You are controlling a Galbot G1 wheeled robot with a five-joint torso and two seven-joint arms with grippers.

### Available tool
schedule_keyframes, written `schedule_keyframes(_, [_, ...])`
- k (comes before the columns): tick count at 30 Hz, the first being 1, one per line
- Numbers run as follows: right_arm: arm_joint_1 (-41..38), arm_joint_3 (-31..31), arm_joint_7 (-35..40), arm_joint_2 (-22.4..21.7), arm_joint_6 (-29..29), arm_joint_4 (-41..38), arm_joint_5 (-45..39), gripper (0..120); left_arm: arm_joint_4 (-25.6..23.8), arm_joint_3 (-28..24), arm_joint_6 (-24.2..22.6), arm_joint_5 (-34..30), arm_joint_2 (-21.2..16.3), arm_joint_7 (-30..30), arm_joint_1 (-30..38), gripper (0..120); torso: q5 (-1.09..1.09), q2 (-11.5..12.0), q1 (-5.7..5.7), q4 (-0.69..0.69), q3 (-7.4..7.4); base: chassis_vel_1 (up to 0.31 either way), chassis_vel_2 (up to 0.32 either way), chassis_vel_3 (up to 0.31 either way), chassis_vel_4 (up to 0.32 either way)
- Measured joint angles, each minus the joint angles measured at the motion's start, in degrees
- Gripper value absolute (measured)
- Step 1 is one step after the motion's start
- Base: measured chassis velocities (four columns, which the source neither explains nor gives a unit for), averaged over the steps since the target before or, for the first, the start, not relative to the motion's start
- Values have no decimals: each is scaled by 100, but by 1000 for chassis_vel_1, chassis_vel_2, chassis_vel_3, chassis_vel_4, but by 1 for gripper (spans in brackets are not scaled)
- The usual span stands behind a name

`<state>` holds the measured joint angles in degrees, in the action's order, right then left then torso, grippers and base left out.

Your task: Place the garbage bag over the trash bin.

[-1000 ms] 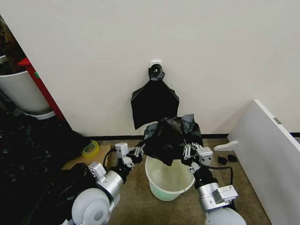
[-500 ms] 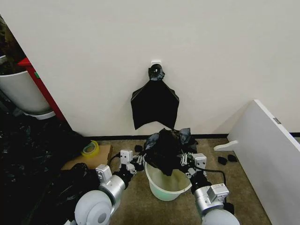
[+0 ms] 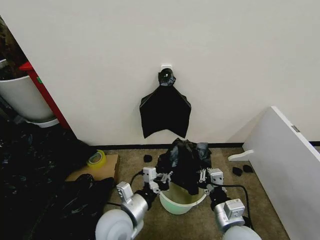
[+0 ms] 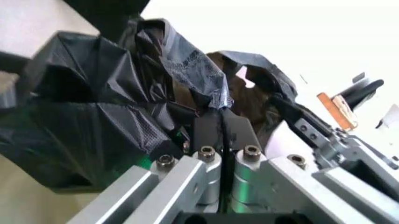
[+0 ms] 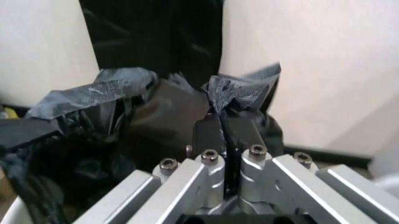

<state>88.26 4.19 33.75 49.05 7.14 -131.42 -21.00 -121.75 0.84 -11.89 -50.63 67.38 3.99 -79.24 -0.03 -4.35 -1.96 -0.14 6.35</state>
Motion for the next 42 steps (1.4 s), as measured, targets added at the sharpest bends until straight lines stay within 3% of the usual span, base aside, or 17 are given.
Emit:
schedule_keyframes(8, [88, 101, 961, -514, 1090, -571, -1413, 0, 140, -201, 461, 550, -25, 339, -184, 0, 0, 0, 0, 0, 0, 0, 0, 0, 0])
schedule_keyframes(18, [50, 56, 1220, -578, 1549, -590, -1804, 0, 306, -183, 906, 1797, -102, 1176, -382, 0, -1, 0, 0, 0, 0, 0, 0, 0, 0])
schedule_keyframes(29, [65, -82, 1186, -521, 1626, -349, -1699, 0, 382, -122, 926, 2374, -253, 1589, -481, 0, 1, 0, 0, 0, 0, 0, 0, 0, 0])
schedule_keyframes(34, [222, -154, 1032, -529, 1762, -137, -1358, 0, 382, -156, 585, 2659, -347, 1727, -616, 0, -1, 0, 0, 0, 0, 0, 0, 0, 0])
schedule_keyframes(42, [758, -69, 1047, -872, 2444, -530, -1397, 0, 157, -356, 397, 3046, -474, 1825, -915, 0, -2, 0, 0, 0, 0, 0, 0, 0, 0])
